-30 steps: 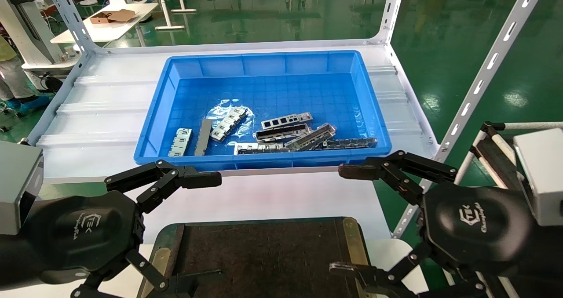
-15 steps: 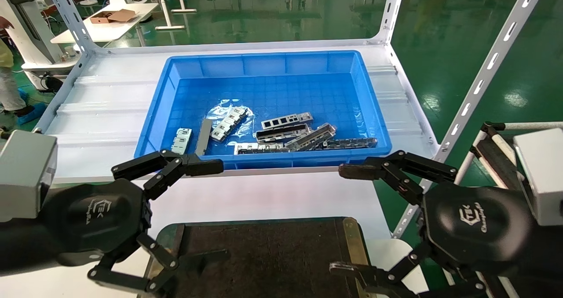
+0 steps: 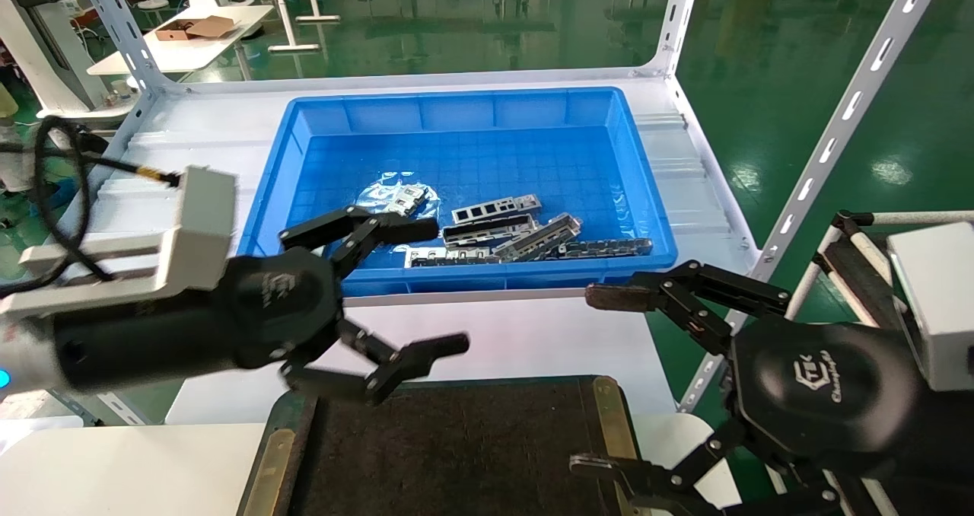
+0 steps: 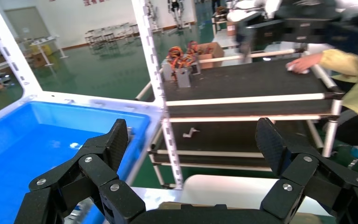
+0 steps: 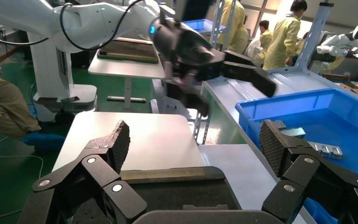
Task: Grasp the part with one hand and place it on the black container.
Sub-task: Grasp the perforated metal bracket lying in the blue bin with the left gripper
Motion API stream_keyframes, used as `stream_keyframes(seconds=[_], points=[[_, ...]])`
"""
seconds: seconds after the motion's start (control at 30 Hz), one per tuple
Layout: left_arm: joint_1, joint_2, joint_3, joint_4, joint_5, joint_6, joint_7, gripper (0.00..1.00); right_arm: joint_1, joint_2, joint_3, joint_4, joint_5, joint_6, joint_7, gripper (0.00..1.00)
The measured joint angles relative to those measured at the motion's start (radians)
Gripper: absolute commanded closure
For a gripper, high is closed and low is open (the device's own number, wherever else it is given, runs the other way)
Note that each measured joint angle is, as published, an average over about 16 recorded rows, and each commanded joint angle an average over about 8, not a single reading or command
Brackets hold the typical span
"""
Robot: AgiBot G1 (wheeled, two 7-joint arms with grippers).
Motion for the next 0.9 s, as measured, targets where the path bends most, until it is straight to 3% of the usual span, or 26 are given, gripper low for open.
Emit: stream_keyframes(seconds=[0.33, 0.9], points=[[-0.12, 0.141, 0.043, 0.217, 0.097, -0.066, 0.089, 0.0, 0.0, 0.0, 0.0, 0.0, 0.0, 0.0, 0.0, 0.0], [-0.317, 0.34, 0.074, 0.682, 0.196, -0.171, 0.336, 0.0, 0.0, 0.0, 0.0, 0.0, 0.0, 0.0, 0.0, 0.0]])
